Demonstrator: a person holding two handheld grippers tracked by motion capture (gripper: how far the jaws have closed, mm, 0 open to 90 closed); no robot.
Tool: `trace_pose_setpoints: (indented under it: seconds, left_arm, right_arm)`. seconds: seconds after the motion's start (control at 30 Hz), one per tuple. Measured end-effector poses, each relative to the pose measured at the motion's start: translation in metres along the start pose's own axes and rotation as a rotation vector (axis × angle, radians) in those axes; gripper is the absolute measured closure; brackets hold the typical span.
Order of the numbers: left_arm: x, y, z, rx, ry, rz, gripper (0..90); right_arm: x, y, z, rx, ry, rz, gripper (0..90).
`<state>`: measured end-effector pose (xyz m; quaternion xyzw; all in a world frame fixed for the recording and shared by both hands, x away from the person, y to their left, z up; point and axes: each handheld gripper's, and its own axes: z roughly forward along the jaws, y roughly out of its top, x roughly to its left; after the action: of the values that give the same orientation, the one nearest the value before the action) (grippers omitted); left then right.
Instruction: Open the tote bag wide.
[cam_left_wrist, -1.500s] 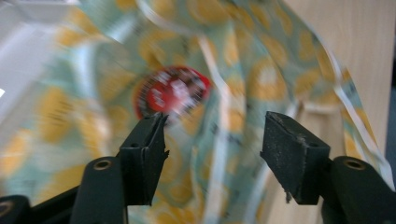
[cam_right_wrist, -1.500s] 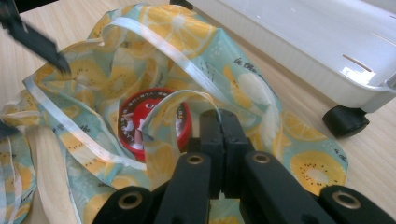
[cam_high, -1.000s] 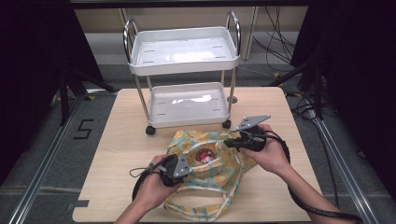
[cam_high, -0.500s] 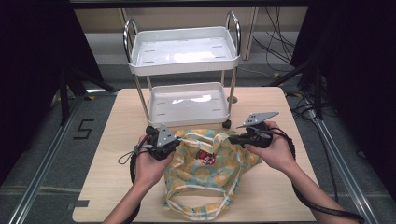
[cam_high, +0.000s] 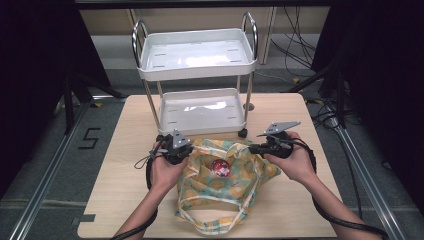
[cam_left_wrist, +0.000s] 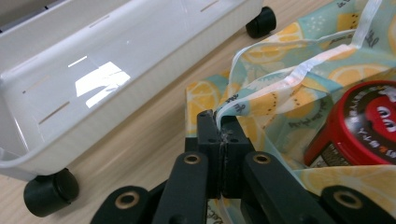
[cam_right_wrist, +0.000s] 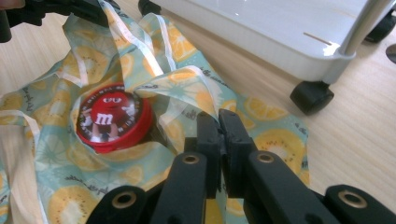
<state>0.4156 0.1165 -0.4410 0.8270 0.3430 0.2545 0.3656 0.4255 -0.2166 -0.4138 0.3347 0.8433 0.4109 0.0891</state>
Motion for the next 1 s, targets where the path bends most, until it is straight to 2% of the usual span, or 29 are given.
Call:
trace_pose_setpoints:
  seconds: [0.03, 0.13, 0.17, 0.2, 0.23, 0.27, 0.3, 0.33, 0.37, 0.4, 0.43, 0.47, 0.5, 0.53, 0.57, 0.6, 0.63, 0.7, 0.73, 0.77, 0.8, 0.83, 0.87, 0.9, 0.93, 0.97, 1.0]
  left_arm:
    - [0.002, 0.0, 0.0, 0.024, 0.0, 0.021, 88.9]
    - [0.001, -0.002, 0.004, 0.021, -0.005, 0.015, 88.9]
    - [0.0, -0.002, 0.004, 0.039, -0.003, 0.019, 88.9]
    - [-0.002, -0.002, 0.006, 0.024, -0.001, -0.001, 88.9]
    - [0.0, -0.002, 0.006, 0.04, 0.001, 0.017, 89.0]
    - [0.0, -0.003, 0.008, 0.041, -0.003, 0.021, 88.9]
    - [-0.002, -0.004, 0.008, 0.044, -0.001, -0.018, 88.9]
    - [0.0, -0.004, 0.009, 0.058, -0.001, 0.011, 89.0]
    - [0.0, -0.006, 0.012, 0.059, -0.002, 0.015, 89.0]
    - [-0.001, -0.007, 0.013, 0.066, -0.008, 0.0, 89.0]
    - [-0.002, -0.008, 0.014, 0.072, -0.012, -0.007, 89.0]
    - [-0.002, -0.008, 0.015, 0.071, -0.011, 0.012, 89.0]
    - [-0.004, -0.009, 0.016, 0.079, -0.015, -0.011, 88.9]
    - [-0.003, -0.009, 0.017, 0.078, -0.012, 0.01, 88.9]
    - [-0.004, -0.01, 0.018, 0.088, -0.012, 0.005, 88.9]
    - [-0.004, -0.011, 0.02, 0.085, -0.013, 0.006, 88.9]
    - [-0.004, -0.012, 0.021, 0.092, -0.013, 0.005, 88.9]
    - [-0.004, -0.013, 0.024, 0.1, -0.014, 0.002, 88.9]
    - [-0.005, -0.014, 0.025, 0.107, -0.015, 0.002, 88.9]
    - [-0.005, -0.015, 0.026, 0.114, -0.019, 0.003, 88.9]
    - [-0.006, -0.016, 0.027, 0.117, -0.018, 0.001, 88.9]
    - [-0.007, -0.017, 0.029, 0.125, -0.024, -0.016, 88.9]
    - [-0.01, -0.018, 0.029, 0.141, -0.029, -0.035, 88.9]
    - [-0.01, -0.018, 0.03, 0.147, -0.028, -0.032, 88.9]
    - [-0.011, -0.019, 0.031, 0.148, -0.031, -0.039, 88.9]
    - [-0.012, -0.019, 0.032, 0.151, -0.031, -0.048, 88.9]
    - [-0.011, -0.019, 0.033, 0.162, -0.025, -0.033, 88.9]
  right_arm:
    - [0.0, -0.001, 0.0, 0.001, -0.002, 0.006, 88.3]
    - [-0.002, -0.004, 0.001, 0.022, -0.002, 0.02, 88.1]
    - [-0.003, -0.005, 0.002, 0.016, -0.005, 0.016, 88.1]
    - [-0.003, -0.006, 0.002, 0.022, -0.006, 0.017, 88.1]
    - [-0.005, -0.007, 0.003, 0.023, -0.008, 0.003, 88.1]
    - [-0.003, -0.008, 0.004, 0.025, -0.011, 0.029, 88.1]
    - [-0.005, -0.009, 0.004, 0.032, -0.011, 0.009, 88.0]
    - [-0.005, -0.01, 0.004, 0.035, -0.017, 0.012, 88.1]
    - [-0.005, -0.01, 0.005, 0.035, -0.02, 0.023, 88.1]
    - [-0.006, -0.012, 0.007, 0.033, -0.022, 0.006, 88.1]
    - [-0.005, -0.012, 0.007, 0.046, -0.018, 0.03, 88.1]
    - [-0.006, -0.013, 0.008, 0.04, -0.022, 0.013, 88.1]
    - [-0.007, -0.014, 0.009, 0.05, -0.023, 0.016, 88.1]
    - [-0.006, -0.015, 0.009, 0.058, -0.027, 0.039, 88.3]
    - [-0.007, -0.017, 0.012, 0.034, -0.033, 0.027, 88.3]
    - [-0.007, -0.017, 0.011, 0.065, -0.038, 0.027, 88.3]
    - [-0.009, -0.019, 0.013, 0.052, -0.042, 0.006, 88.4]
    - [-0.008, -0.02, 0.013, 0.076, -0.043, 0.036, 88.6]
    - [-0.01, -0.023, 0.017, 0.034, -0.063, 0.01, 88.7]
    - [-0.011, -0.022, 0.015, 0.076, -0.057, -0.005, 88.8]
    - [-0.009, -0.025, 0.017, 0.063, -0.06, 0.032, 88.9]
    - [-0.011, -0.026, 0.019, 0.041, -0.071, 0.005, 89.1]
    - [-0.012, -0.026, 0.018, 0.067, -0.071, -0.003, 89.5]
    - [-0.01, -0.028, 0.02, 0.07, -0.074, 0.018, 89.9]
    - [-0.012, -0.029, 0.021, 0.077, -0.084, -0.014, 90.0]
    - [-0.011, -0.029, 0.021, 0.094, -0.083, 0.002, 90.0]
    - [-0.011, -0.031, 0.023, 0.086, -0.086, 0.001, 90.0]
